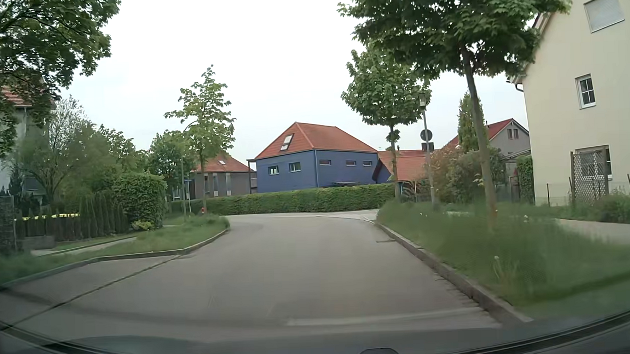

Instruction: Follow the waypoints while adhering to traffic rules and regulations

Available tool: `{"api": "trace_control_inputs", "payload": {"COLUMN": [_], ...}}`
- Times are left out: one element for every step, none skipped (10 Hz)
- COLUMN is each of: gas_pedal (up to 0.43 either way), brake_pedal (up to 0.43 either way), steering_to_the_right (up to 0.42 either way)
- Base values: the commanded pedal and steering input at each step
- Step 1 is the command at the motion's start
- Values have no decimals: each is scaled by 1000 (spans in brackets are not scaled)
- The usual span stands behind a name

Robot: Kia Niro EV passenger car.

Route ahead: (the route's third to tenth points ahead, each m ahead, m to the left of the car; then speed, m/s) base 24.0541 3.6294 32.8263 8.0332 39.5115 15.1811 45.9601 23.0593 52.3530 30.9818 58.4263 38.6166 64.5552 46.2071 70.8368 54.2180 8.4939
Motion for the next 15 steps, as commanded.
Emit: {"api": "trace_control_inputs", "payload": {"gas_pedal": [0,0,0,0,0,0,0,0,0,0,0,0,0,0,0], "brake_pedal": [0,0,0,0,0,0,0,0,0,0,0,0,0,0,0], "steering_to_the_right": [-1,-4,-6,-7,-7,-7,-7,-7,-6,-6,-6,-6,-6,-6,-6]}}
